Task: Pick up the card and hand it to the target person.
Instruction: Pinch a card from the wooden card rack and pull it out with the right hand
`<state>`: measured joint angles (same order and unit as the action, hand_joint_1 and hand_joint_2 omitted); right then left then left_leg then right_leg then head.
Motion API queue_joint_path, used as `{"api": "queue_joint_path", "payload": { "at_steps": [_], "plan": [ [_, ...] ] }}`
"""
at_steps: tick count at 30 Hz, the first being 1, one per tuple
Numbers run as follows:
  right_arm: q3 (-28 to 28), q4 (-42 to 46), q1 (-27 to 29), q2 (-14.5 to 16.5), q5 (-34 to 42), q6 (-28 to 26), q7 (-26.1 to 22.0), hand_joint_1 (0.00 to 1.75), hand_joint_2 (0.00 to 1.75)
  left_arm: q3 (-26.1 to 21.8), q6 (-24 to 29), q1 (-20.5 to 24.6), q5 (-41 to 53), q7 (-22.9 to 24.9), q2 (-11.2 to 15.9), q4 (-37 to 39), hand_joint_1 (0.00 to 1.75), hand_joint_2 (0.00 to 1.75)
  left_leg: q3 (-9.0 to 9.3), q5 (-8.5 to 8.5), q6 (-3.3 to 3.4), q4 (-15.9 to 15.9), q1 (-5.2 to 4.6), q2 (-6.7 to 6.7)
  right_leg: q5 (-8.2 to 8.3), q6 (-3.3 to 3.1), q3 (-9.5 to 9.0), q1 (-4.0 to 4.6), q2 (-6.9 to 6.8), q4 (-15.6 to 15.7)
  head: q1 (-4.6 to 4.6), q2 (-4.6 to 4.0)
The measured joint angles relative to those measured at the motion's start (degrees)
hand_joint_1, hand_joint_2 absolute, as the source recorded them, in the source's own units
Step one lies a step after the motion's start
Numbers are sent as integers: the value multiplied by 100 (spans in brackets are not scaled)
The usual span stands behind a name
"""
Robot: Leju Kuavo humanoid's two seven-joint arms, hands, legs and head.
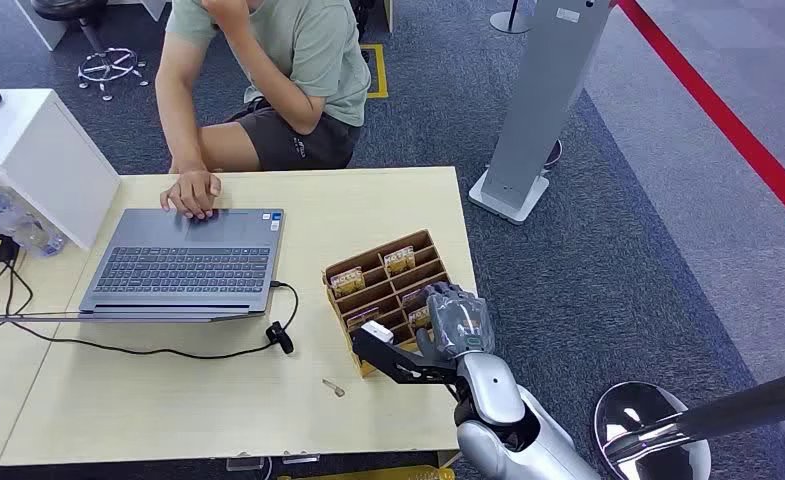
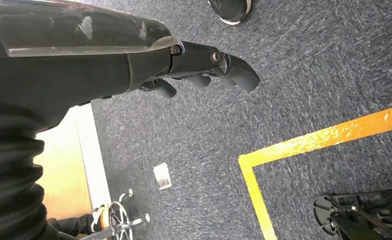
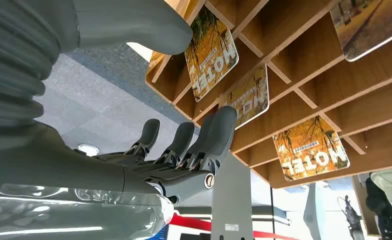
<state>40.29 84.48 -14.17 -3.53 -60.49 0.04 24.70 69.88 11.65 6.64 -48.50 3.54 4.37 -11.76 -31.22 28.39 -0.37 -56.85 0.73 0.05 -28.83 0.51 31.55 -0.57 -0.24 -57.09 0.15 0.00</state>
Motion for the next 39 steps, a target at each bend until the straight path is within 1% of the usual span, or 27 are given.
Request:
{"api": "queue_joint_path", "payload": {
  "at_steps": [11, 15, 27, 35, 38, 39],
  "plan": [
    [29, -149, -1, 55, 71, -1, -56, 71, 175, 0, -2, 0, -1, 0, -11, 0, 0, 175, 0, 0, 0, 0, 0, 0, 0, 0, 0, 0, 0, 0, 0, 0],
    [38, -204, -1, 61, 73, -2, -59, 73, 175, 0, -2, 0, -1, 0, -13, 0, 0, 175, 0, 0, 0, 0, 0, 0, 0, 0, 0, 0, 0, 0, 0, 0],
    [40, -371, -21, 101, 83, -2, -62, 69, 175, 0, 0, -1, -6, 0, -17, 0, 0, 175, 0, 0, 0, 0, 0, 0, 0, 0, 0, 0, 0, 0, 0, 0],
    [40, -441, -38, 104, 154, -42, -105, 75, 175, 0, 0, -1, -15, 0, -17, 0, 0, 175, 0, 0, 0, 0, 0, 0, 0, 0, 0, 0, 0, 0, -1, 0],
    [40, -459, -46, 104, 160, -49, -105, 82, 175, 0, 0, -1, -15, 0, -17, 0, 0, 175, 1, 0, 0, 0, 0, 0, 0, 0, 0, 0, 0, 0, -1, 0],
    [40, -466, -48, 104, 161, -52, -105, 88, 175, 0, 0, -1, -15, 0, -17, 0, 0, 175, 1, 0, 0, 0, 0, 0, 0, 0, 0, 0, 0, 0, -2, 0]
  ]
}}
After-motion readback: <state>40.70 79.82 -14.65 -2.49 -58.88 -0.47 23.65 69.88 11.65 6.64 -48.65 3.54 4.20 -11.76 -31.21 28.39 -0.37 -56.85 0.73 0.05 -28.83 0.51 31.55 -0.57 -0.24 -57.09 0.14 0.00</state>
